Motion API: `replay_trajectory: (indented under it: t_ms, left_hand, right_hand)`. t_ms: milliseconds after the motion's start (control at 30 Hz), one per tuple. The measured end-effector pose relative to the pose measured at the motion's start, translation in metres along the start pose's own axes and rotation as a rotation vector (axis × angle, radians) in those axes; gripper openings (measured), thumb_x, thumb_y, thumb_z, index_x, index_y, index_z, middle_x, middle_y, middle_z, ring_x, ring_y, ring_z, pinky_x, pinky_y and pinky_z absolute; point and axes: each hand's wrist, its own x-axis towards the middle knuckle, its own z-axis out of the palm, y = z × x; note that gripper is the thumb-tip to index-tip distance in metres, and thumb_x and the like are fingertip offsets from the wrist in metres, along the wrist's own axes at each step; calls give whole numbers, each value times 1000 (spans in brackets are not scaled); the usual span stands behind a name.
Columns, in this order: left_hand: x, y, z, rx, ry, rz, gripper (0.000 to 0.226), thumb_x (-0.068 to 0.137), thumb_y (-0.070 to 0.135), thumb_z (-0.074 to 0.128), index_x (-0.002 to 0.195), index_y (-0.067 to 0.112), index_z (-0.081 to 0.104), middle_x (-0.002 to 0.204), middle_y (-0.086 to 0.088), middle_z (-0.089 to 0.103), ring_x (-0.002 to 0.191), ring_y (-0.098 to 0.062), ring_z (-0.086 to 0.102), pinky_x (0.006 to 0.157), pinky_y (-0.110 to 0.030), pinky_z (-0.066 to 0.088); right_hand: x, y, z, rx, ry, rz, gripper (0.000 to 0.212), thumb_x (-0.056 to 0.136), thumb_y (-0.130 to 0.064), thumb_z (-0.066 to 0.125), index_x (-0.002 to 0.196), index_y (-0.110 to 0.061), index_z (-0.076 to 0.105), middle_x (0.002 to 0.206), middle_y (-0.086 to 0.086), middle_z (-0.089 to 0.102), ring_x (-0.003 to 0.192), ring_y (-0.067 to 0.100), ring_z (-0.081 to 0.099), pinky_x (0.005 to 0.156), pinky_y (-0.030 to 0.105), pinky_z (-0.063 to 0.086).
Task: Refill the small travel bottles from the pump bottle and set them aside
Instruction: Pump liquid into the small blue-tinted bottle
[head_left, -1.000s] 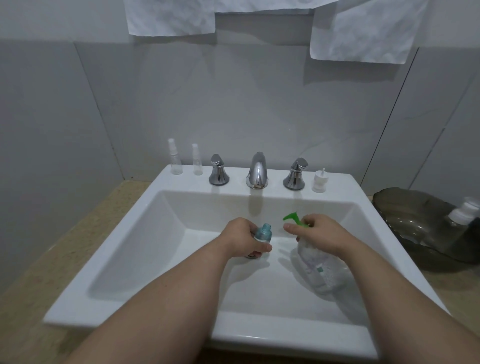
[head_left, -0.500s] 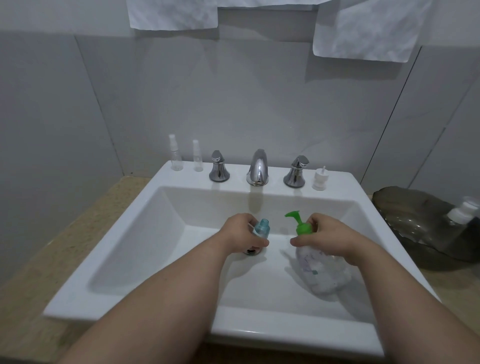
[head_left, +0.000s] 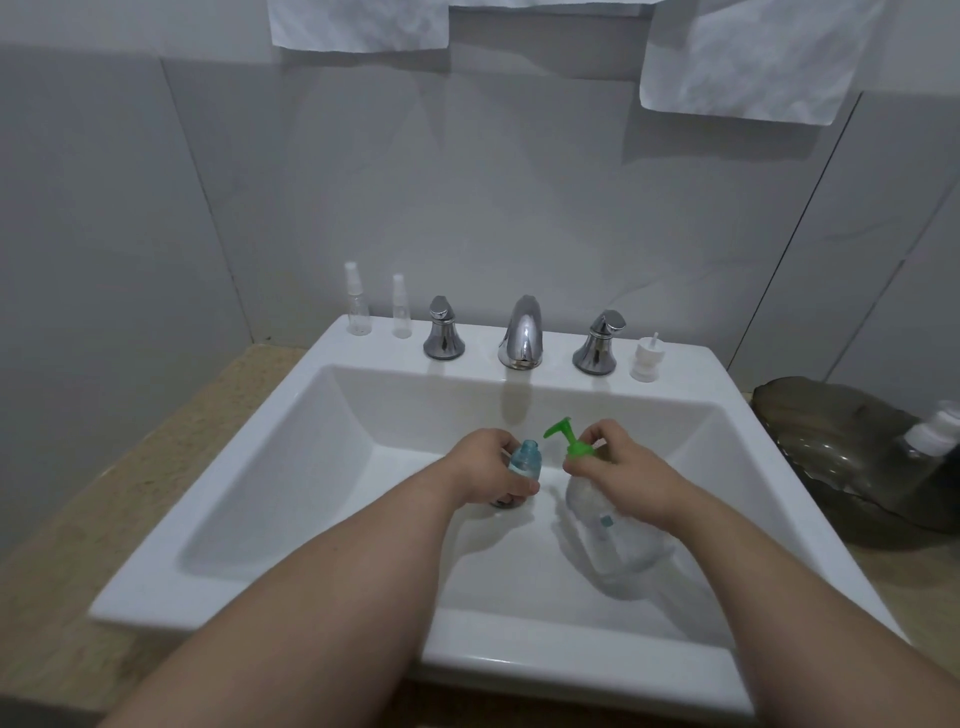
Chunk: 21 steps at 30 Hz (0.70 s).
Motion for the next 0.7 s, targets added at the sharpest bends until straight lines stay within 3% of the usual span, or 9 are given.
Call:
replay_trajectory:
  t_ms: [100, 167, 300, 400, 500, 600, 700]
  left_hand:
    - [2, -1, 0, 19, 18, 2, 34, 78, 18, 87, 104, 18, 64, 94, -2, 71, 76, -16, 68, 76, -32, 60]
    - [4, -3, -1, 50, 34, -11, 32, 77, 21, 87, 100, 18, 65, 100, -5, 72, 85, -21, 69, 85, -38, 60]
    - [7, -5, -3, 128, 60, -65, 31, 77, 23, 87, 99, 13, 67, 104, -10, 74, 94, -27, 72, 89, -40, 60]
    - [8, -5, -3, 138, 67, -99, 37, 77, 23, 86, 104, 5, 69, 106, -15, 74, 98, -30, 73, 92, -45, 59]
    - [7, -6, -2, 113, 40, -107, 38, 76, 21, 86, 105, 4, 69, 104, -17, 75, 96, -32, 74, 90, -47, 60]
    - [7, -6, 0, 73, -3, -102, 34, 75, 15, 87, 102, 6, 68, 101, -19, 76, 92, -33, 76, 87, -48, 62]
    - [6, -6, -1, 88, -19, -93, 32, 77, 15, 87, 102, 9, 68, 99, -16, 77, 87, -29, 77, 85, -45, 63]
  right_hand:
    - [0, -1, 2, -54, -64, -6, 44, 93, -35, 69, 126, -34, 40, 108, 3, 67, 85, 16, 62, 74, 30, 47]
    - [1, 1, 5, -88, -76, -13, 51, 91, -35, 68, 130, -41, 36, 104, 3, 69, 76, 18, 61, 70, 32, 50]
    - [6, 6, 4, -95, 0, -45, 53, 90, -32, 66, 134, -45, 40, 98, -4, 72, 87, 22, 68, 79, 31, 53]
    - [3, 6, -1, -57, 29, -81, 55, 90, -27, 64, 135, -52, 44, 93, -9, 71, 90, 19, 67, 70, 23, 52]
    - [1, 5, -2, -53, 12, -109, 55, 94, -26, 58, 137, -58, 43, 90, -9, 73, 89, 18, 66, 71, 23, 48]
    - [2, 0, 1, -102, -7, -123, 56, 99, -28, 53, 144, -58, 39, 94, -8, 72, 91, 14, 65, 73, 22, 47]
    - [2, -4, 4, -172, -31, -158, 73, 93, -29, 61, 149, -63, 30, 107, -4, 68, 91, 11, 63, 85, 28, 50]
